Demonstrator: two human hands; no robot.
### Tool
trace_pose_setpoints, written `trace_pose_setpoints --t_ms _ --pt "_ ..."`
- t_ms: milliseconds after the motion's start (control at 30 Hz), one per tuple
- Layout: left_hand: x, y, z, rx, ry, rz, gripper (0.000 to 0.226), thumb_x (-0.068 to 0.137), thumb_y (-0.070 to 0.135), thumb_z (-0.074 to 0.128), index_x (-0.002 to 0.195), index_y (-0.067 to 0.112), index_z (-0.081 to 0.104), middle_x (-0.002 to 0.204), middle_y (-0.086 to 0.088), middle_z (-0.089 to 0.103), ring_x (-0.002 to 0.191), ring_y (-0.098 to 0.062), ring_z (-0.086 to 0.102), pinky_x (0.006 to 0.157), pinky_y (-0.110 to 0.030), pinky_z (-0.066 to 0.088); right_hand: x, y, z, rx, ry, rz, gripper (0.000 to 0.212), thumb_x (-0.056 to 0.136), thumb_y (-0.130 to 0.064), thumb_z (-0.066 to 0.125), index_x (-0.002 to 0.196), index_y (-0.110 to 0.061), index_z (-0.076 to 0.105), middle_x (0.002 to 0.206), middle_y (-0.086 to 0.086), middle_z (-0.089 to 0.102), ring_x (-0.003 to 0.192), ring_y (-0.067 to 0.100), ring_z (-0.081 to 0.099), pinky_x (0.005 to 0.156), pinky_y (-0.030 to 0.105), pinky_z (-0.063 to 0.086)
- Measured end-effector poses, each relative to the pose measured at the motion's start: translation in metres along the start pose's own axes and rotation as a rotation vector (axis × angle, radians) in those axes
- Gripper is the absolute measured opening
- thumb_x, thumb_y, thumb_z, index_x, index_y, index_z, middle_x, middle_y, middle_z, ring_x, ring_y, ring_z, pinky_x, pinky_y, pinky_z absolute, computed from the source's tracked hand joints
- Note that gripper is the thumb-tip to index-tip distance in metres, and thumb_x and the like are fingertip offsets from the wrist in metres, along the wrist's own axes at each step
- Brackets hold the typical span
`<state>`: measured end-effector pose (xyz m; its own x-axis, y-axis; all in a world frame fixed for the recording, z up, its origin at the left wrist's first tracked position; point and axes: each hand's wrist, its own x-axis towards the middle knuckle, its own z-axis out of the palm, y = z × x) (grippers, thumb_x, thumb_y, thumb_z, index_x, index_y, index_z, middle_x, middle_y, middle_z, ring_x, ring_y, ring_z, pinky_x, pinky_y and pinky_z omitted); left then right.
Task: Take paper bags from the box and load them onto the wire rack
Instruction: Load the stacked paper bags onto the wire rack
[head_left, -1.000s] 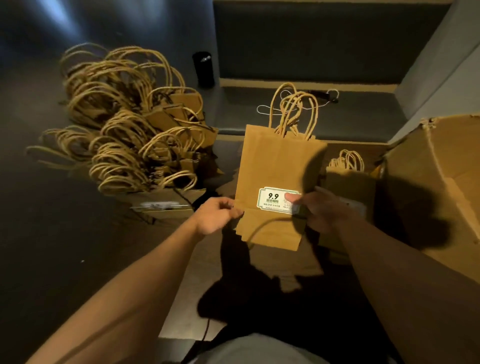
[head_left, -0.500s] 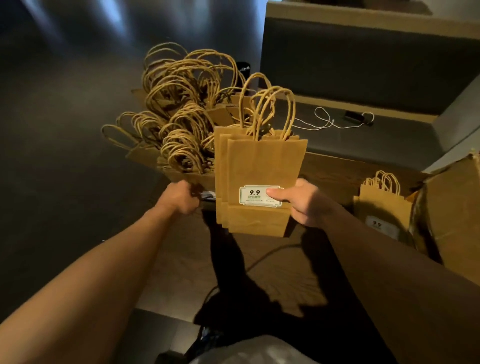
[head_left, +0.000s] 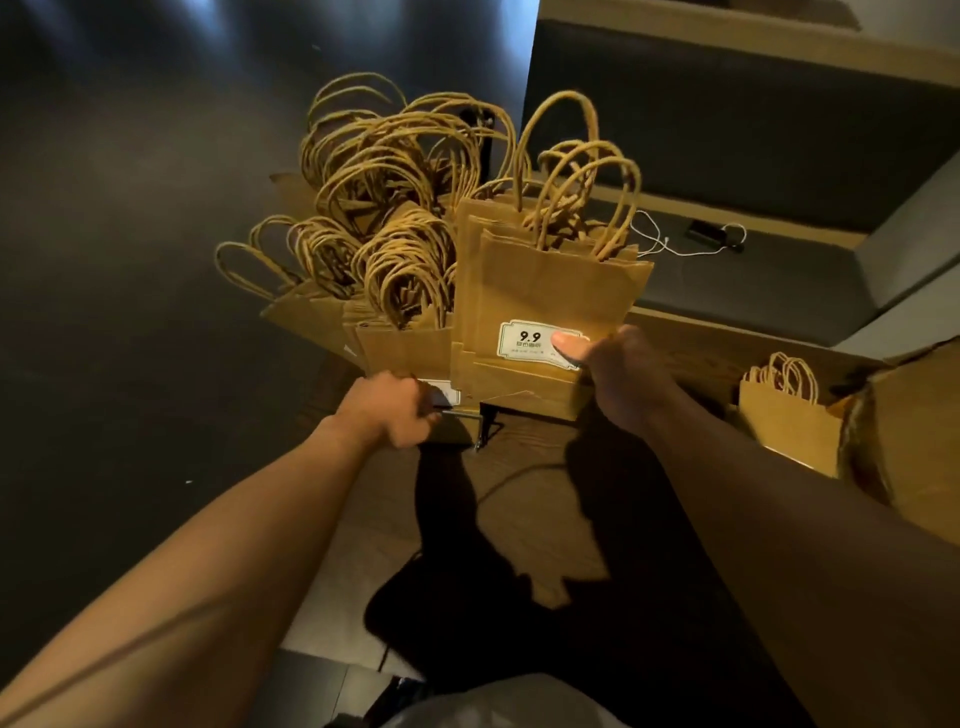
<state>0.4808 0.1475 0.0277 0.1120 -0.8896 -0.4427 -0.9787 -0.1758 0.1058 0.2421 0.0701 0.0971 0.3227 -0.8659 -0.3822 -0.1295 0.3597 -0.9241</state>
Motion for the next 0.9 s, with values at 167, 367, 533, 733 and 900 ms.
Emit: trace_pose_setpoints --t_ms 167,367,533,733,900 --pt "0.013 -0.007 0.001 -0.192 -0.170 0.094 0.037 0.093 0.044 0.055 0.124 0.024 0.058 0.117 -0.005 0.065 0.106 -0.025 0.060 0.096 -0.039 0.050 0.006 -0.002 0.002 0.020 -0.067 0.047 0.035 0.095 -0.007 0.057 0.129 -0.003 0.054 0.121 0.011 0.066 0.096 0.016 0.066 0.067 0.011 0.053" --pt "0.029 -0.006 0.000 -0.132 -0.361 0.107 0.054 0.089 0.049 0.062 0.139 0.032 0.051 0.137 0.000 0.056 0.124 -0.024 0.052 0.104 -0.033 0.041 0.018 0.003 0.002 0.029 -0.149 0.097 0.038 0.089 -0.003 0.060 0.127 -0.002 0.055 0.124 0.019 0.064 0.116 0.036 0.060 0.100 0.055 0.046" --pt "0.030 -0.017 -0.006 -0.438 -0.365 0.148 0.036 0.091 0.028 0.069 0.126 0.022 0.061 0.119 0.005 0.062 0.112 -0.016 0.055 0.088 -0.024 0.040 0.021 0.021 0.008 -0.088 -0.108 -0.007 0.034 0.086 -0.002 0.065 0.119 -0.013 0.062 0.118 0.007 0.067 0.115 0.026 0.059 0.103 0.051 0.044" --pt "0.035 -0.035 -0.004 -0.655 -0.216 0.104 0.032 0.090 0.007 0.067 0.122 0.011 0.063 0.115 -0.003 0.061 0.105 -0.017 0.054 0.086 -0.020 0.037 0.022 0.042 0.031 0.027 0.037 -0.040 0.043 0.081 0.007 0.066 0.121 -0.007 0.060 0.116 0.009 0.067 0.110 0.026 0.061 0.091 0.039 0.053" --pt "0.034 -0.041 -0.004 -0.675 -0.191 0.109 0.022 0.089 0.002 0.065 0.110 0.006 0.066 0.109 -0.006 0.065 0.104 -0.020 0.058 0.084 -0.020 0.043 0.019 0.060 0.058 0.177 0.138 0.048 0.048 0.080 0.011 0.065 0.124 -0.006 0.055 0.113 0.007 0.067 0.090 0.012 0.069 0.063 0.021 0.055"
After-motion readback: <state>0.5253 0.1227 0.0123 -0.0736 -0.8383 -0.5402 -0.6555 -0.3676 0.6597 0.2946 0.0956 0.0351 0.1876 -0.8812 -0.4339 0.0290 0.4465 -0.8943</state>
